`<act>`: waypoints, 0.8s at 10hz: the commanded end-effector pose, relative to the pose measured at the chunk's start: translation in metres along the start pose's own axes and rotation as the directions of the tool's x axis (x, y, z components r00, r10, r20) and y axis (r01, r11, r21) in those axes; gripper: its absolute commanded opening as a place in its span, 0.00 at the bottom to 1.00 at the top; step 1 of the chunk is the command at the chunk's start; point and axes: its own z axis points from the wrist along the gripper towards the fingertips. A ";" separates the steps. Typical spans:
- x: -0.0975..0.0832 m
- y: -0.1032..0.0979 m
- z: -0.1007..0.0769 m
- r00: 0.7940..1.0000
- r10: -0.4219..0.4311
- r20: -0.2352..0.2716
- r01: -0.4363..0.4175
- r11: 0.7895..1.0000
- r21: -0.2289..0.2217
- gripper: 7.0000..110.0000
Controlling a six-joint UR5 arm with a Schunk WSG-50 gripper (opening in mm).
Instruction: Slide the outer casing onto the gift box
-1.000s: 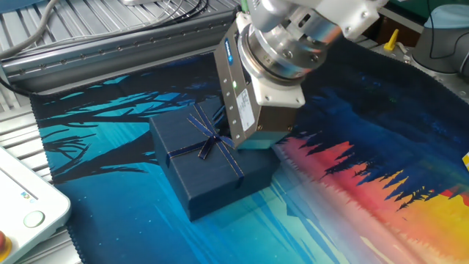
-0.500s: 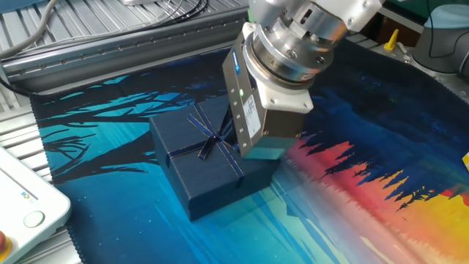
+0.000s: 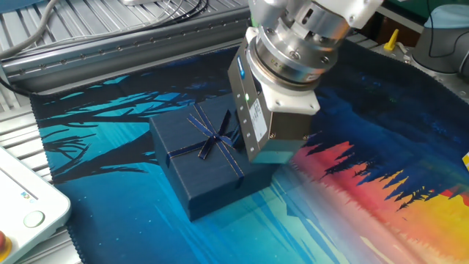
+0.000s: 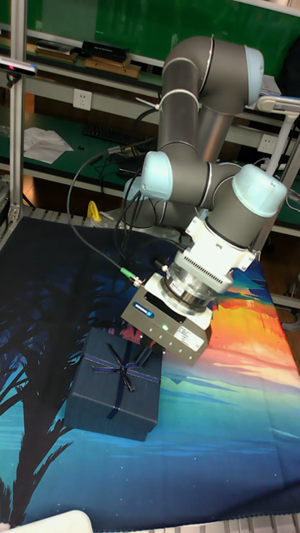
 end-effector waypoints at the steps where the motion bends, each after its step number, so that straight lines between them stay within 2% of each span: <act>1: -0.003 0.019 -0.001 0.999 0.046 0.006 -0.045 0.996 -0.082 0.00; 4: -0.005 0.016 -0.001 0.999 0.034 0.014 -0.033 0.997 -0.070 0.00; 6: -0.009 0.009 -0.001 0.999 0.013 0.031 -0.012 0.999 -0.040 0.00; 7: -0.007 0.006 -0.001 1.000 0.005 0.023 -0.004 1.000 -0.027 0.00; 8: -0.005 0.002 -0.010 1.000 -0.001 0.013 0.001 1.000 -0.019 0.00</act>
